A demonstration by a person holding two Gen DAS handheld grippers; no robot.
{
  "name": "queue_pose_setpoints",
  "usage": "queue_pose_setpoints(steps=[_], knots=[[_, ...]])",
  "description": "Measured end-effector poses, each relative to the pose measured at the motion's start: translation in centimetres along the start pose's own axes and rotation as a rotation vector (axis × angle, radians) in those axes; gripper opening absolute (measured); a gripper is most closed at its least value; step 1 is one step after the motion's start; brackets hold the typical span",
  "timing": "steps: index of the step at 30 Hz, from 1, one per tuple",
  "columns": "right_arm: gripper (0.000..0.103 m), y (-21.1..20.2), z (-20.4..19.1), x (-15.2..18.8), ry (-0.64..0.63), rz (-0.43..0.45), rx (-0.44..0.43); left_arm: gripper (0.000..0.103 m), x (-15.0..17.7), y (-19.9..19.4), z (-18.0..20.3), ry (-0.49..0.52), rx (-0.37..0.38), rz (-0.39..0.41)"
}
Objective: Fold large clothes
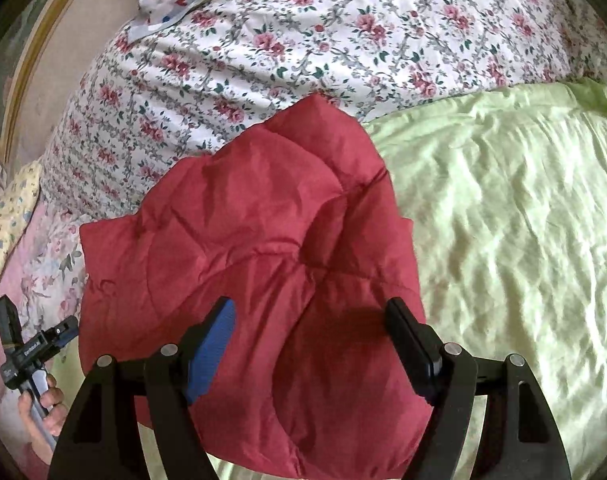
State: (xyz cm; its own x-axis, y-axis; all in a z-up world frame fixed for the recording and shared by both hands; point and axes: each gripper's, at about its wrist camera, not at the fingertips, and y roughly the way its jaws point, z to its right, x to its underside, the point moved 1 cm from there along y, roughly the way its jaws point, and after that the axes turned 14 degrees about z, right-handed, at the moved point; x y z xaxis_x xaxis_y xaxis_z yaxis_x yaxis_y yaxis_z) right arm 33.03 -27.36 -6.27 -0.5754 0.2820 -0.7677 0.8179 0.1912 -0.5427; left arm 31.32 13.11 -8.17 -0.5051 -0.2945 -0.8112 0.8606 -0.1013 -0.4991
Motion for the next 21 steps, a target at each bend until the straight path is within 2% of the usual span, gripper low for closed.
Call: queue_pose_setpoints(steps=[5, 7, 10, 14, 17, 21], knots=[[0.079, -0.1, 0.9, 0.0, 0.011, -0.003, 0.016, 0.074, 0.0, 0.1, -0.7, -0.013, -0.005, 0.003], [0.087, -0.1, 1.6, 0.0, 0.027, -0.005, 0.016, 0.081, -0.1, 0.3, -1.3, -0.032, -0.009, 0.008], [0.092, 0.1, 2.6, 0.1, 0.044, -0.002, 0.018, 0.083, 0.0, 0.7, -2.3, -0.071, -0.004, 0.003], [0.092, 1.0, 4.1, 0.6, 0.094, -0.034, 0.001, 0.085, 0.3, 1.9, -4.9, -0.187, 0.047, -0.020], [0.093, 2.2, 5.0, 1.1, 0.156, -0.068, -0.045, 0.085, 0.5, 3.3, -6.9, -0.280, 0.086, -0.042], [0.093, 4.2, 5.5, 2.0, 0.230, -0.115, -0.104, 0.085, 1.3, 6.3, -9.1, -0.424, 0.192, -0.118]])
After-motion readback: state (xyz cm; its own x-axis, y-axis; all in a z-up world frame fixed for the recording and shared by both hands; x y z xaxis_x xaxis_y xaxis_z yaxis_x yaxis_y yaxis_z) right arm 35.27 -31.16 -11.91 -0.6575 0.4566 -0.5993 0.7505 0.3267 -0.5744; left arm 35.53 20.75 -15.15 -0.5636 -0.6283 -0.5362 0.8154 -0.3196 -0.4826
